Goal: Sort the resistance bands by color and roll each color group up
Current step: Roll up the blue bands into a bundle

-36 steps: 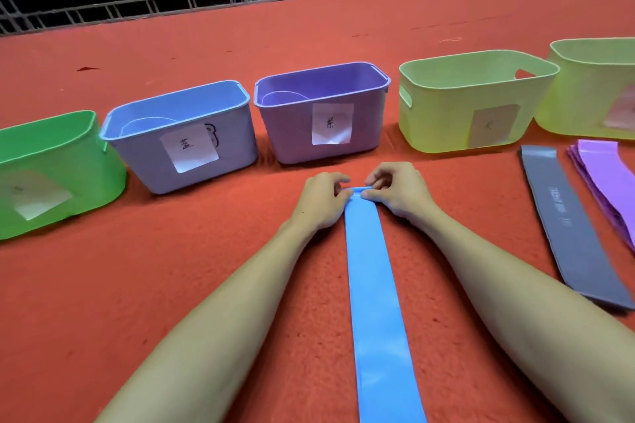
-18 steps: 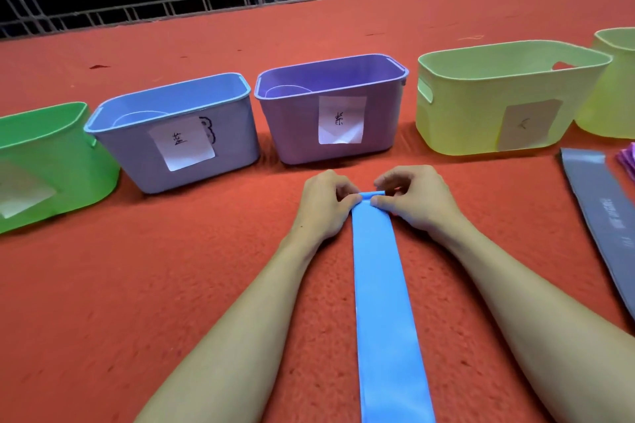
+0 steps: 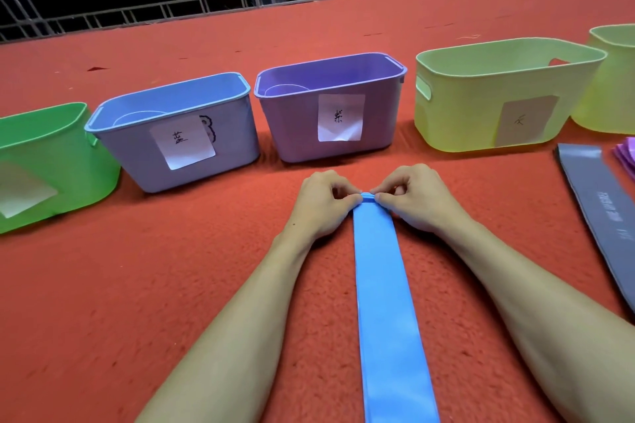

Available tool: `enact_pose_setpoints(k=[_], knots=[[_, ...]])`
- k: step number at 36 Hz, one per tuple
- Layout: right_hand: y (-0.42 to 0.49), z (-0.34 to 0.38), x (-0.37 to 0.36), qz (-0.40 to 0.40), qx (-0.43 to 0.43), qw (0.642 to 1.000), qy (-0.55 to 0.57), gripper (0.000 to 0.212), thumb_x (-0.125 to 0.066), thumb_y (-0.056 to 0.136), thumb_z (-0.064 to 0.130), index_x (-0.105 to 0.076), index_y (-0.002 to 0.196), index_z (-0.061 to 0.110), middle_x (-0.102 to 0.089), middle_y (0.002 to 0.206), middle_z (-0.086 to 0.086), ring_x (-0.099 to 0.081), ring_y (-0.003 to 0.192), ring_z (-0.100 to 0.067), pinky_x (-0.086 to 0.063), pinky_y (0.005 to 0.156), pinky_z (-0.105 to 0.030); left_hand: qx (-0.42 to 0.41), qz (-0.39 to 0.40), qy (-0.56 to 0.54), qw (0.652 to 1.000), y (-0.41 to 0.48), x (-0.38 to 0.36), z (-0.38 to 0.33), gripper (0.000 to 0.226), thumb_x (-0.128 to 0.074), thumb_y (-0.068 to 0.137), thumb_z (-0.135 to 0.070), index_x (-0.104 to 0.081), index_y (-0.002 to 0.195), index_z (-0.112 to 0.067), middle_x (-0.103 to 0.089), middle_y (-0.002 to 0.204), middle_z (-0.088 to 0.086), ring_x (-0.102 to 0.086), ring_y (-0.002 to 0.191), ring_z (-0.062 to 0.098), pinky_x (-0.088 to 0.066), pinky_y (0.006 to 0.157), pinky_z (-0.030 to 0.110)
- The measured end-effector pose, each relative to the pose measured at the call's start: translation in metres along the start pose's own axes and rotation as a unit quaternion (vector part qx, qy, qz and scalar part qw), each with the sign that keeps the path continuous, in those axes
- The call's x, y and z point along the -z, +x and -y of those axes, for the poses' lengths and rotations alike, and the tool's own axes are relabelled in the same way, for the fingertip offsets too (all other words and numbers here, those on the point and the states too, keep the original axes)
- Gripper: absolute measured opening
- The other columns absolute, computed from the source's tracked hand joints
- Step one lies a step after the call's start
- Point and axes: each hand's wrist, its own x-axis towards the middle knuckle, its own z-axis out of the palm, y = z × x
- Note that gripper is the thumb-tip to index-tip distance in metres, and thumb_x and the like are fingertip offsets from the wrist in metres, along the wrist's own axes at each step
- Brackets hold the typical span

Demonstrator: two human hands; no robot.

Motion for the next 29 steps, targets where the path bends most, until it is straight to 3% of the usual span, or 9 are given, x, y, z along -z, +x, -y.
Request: enact_pose_setpoints(k=[6, 9, 12, 17, 23, 27, 29], knots=[[0.0024, 0.0004, -0.0035, 0.019, 0.016, 1.000, -0.011, 0.029, -0.066, 0.069, 0.009, -0.060, 0.054, 0.033, -0.067, 0.074, 0.009, -0.051, 0.057, 0.000, -0.033, 0.056, -0.013, 0.055, 0.005, -0.065, 0.996, 0.0006, 0.0020, -0.0031, 0.023, -0.069, 0.087, -0.019, -0.072, 0.066, -0.010, -0.059, 0.059, -0.005, -0.046, 0.058, 0.007, -0.037, 0.061, 0.027], [0.0025, 0.0000, -0.0039, 0.022, 0.016, 0.999, -0.028, 0.019, -0.065, 0.073, 0.009, -0.067, 0.062, 0.025, -0.059, 0.065, 0.019, -0.051, 0.055, 0.009, -0.032, 0.052, -0.006, 0.083, -0.004, -0.069, 0.994, 0.0035, 0.0000, -0.0005, 0.026, -0.070, 0.086, -0.022, -0.068, 0.061, -0.017, -0.054, 0.048, -0.014, -0.042, 0.049, 0.001, -0.035, 0.056, 0.025], [0.0031, -0.0012, -0.0044, 0.019, 0.017, 0.999, -0.039, 0.013, -0.066, 0.077, 0.011, -0.072, 0.069, 0.019, -0.057, 0.063, 0.019, -0.049, 0.053, 0.008, -0.032, 0.052, -0.005, 0.096, -0.007, -0.070, 0.993, 0.0056, -0.0016, 0.0005, 0.023, -0.073, 0.083, -0.023, -0.070, 0.062, -0.014, -0.052, 0.041, -0.017, -0.040, 0.043, -0.004, -0.033, 0.053, 0.022], [0.0038, -0.0025, -0.0041, 0.027, 0.016, 0.999, -0.030, 0.017, -0.062, 0.076, 0.008, -0.074, 0.071, 0.018, -0.069, 0.081, 0.003, -0.051, 0.063, -0.003, -0.036, 0.063, -0.020, 0.094, -0.004, -0.063, 0.994, 0.0070, -0.0023, 0.0033, 0.015, -0.078, 0.078, -0.021, -0.072, 0.065, -0.015, -0.053, 0.045, -0.015, -0.039, 0.042, -0.003, -0.032, 0.050, 0.020], [0.0027, -0.0014, -0.0020, 0.033, 0.020, 0.999, -0.021, 0.016, -0.063, 0.077, 0.009, -0.078, 0.080, 0.015, -0.069, 0.083, 0.002, -0.052, 0.068, -0.008, -0.037, 0.068, -0.021, 0.080, 0.015, -0.052, 0.995, 0.0061, -0.0018, 0.0048, 0.006, -0.080, 0.075, -0.021, -0.075, 0.072, -0.021, -0.056, 0.055, -0.010, -0.042, 0.051, 0.000, -0.035, 0.057, 0.020], [0.0035, -0.0027, -0.0002, 0.038, 0.000, 0.999, 0.018, 0.016, -0.063, 0.078, 0.008, -0.077, 0.076, 0.016, -0.063, 0.061, 0.015, -0.050, 0.053, 0.002, -0.034, 0.053, -0.012, 0.065, 0.028, -0.027, 0.997, 0.0038, -0.0011, 0.0012, 0.003, -0.076, 0.079, -0.018, -0.078, 0.080, -0.016, -0.067, 0.067, -0.004, -0.049, 0.057, -0.001, -0.037, 0.057, 0.016], [0.0055, -0.0049, -0.0010, 0.039, -0.020, 0.998, 0.052, 0.012, -0.066, 0.080, 0.013, -0.078, 0.076, 0.015, -0.066, 0.060, 0.014, -0.051, 0.056, 0.002, -0.040, 0.056, -0.020, 0.057, 0.024, -0.018, 0.998, 0.0033, -0.0009, 0.0004, 0.002, -0.076, 0.079, -0.017, -0.078, 0.080, -0.016, -0.067, 0.070, -0.003, -0.050, 0.060, 0.002, -0.037, 0.057, 0.015]])
